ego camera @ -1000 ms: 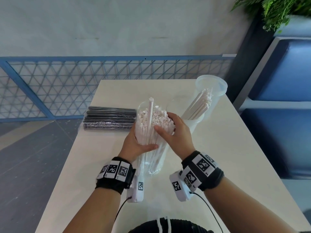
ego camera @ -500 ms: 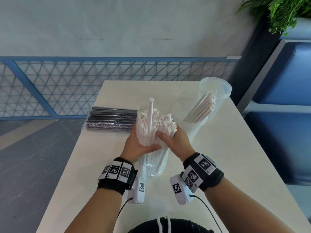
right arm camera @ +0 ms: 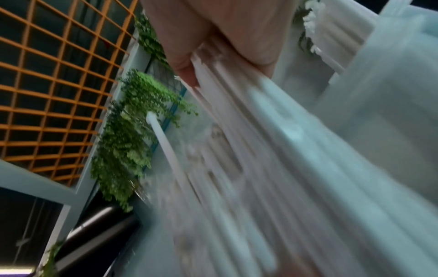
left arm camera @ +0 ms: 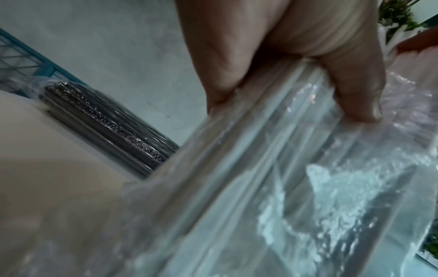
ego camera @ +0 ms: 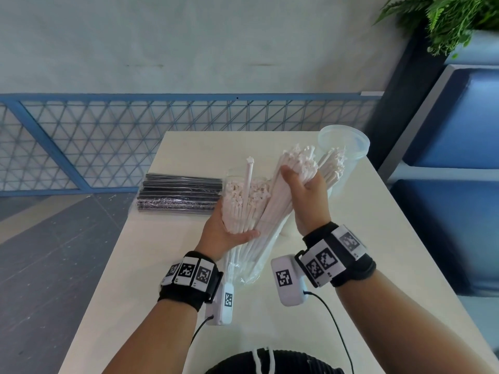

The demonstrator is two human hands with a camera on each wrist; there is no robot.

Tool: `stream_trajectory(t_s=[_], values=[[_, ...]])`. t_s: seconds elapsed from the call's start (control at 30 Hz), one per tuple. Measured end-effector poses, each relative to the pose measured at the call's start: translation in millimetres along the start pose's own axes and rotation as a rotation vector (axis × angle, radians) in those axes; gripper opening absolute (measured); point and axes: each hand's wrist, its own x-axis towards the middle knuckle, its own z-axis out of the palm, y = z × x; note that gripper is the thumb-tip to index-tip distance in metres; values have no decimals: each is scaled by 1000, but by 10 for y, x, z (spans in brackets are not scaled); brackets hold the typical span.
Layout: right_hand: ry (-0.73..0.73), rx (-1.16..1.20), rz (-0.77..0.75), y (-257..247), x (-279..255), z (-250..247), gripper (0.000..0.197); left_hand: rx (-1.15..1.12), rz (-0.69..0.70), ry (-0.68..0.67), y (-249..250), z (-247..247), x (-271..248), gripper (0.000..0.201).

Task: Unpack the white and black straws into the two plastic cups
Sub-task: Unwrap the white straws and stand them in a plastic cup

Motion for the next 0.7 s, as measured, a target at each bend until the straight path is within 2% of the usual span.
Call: stream_trajectory(t_s=[0.07,0.2,0.23,0.3,0.4,0.5,0.6,0.63,0.7], values=[[30,27,-16,-133,46,-35,29,11,-3,0,-5,1,17,106],[-4,90,-2,-233,92,-89,10,5,9,19,-5,21,42,94],[-36,66,26,-211,81,-83,16,4,19,23,2,30,48,92],[-68,11,127,-109,63,-49,39,-7,37,16,31,44,62,85],[-37,49,230,-56,53,-14,64,-14,42,1,35,53,93,79],[20,88,211,-169,120,-12,50,-7,43,7,-4,41,108,85],[90,129,151,-297,257,-57,9,-13,42,17,-13,23,102,86],[108,145,133,-330,300,-74,5,-21,42,22,-10,20,101,86],[121,161,119,-326,352,-91,9,-33,39,30,-9,19,98,85]])
